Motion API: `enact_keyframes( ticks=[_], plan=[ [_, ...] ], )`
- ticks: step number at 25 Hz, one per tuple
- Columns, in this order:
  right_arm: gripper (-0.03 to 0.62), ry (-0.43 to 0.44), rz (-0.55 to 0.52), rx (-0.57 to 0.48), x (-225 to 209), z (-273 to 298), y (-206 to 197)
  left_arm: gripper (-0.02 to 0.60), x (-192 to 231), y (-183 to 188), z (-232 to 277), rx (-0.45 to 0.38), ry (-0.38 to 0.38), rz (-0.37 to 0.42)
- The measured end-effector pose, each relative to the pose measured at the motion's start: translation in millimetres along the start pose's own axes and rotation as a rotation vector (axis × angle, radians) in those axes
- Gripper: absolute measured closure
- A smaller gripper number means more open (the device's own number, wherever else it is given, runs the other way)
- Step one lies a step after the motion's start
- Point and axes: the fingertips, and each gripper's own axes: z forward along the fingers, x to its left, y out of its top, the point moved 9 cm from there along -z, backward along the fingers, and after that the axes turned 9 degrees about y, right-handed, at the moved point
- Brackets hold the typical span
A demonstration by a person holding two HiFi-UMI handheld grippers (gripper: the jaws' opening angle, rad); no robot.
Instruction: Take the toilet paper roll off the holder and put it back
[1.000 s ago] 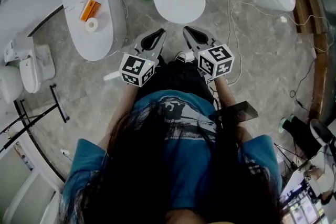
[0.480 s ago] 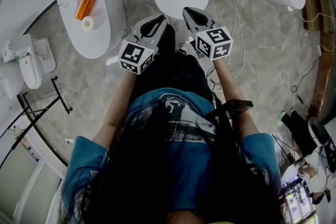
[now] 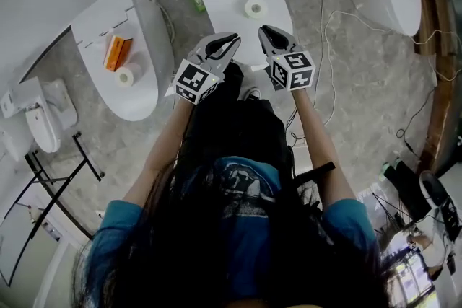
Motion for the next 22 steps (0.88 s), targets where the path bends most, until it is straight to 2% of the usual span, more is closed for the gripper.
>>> enact_keyframes(
  ticks=[4, 6, 8, 11, 14, 18, 22],
  plan=[
    [0.579, -0.026, -0.035, 0.063, -28, 41, -8, 0.497, 45, -24, 22, 0.026, 0.007, -0.045],
    [0.565, -0.022, -0.058, 0.105, -40, 56, -15, 0.491, 59, -37, 30, 0.049, 0.015, -0.065],
    [0.431, 0.004, -0.08, 0.16, -53, 70, -25, 0.478, 69, -50, 38, 0.079, 0.007, -0.066],
    [0.383, 0.012, -0.126, 0.24, -73, 90, -42, 0.457, 81, -70, 52, 0.117, -0.013, -0.049],
    [0.316, -0.007, -0.156, 0.307, -93, 109, -62, 0.44, 90, -84, 66, 0.121, -0.019, -0.058],
    [0.204, -0.021, -0.178, 0.418, -119, 133, -93, 0.436, 93, -103, 89, 0.143, -0.044, -0.045],
    [0.16, -0.08, -0.209, 0.498, -141, 154, -114, 0.436, 92, -122, 110, 0.184, -0.07, -0.031]
  ],
)
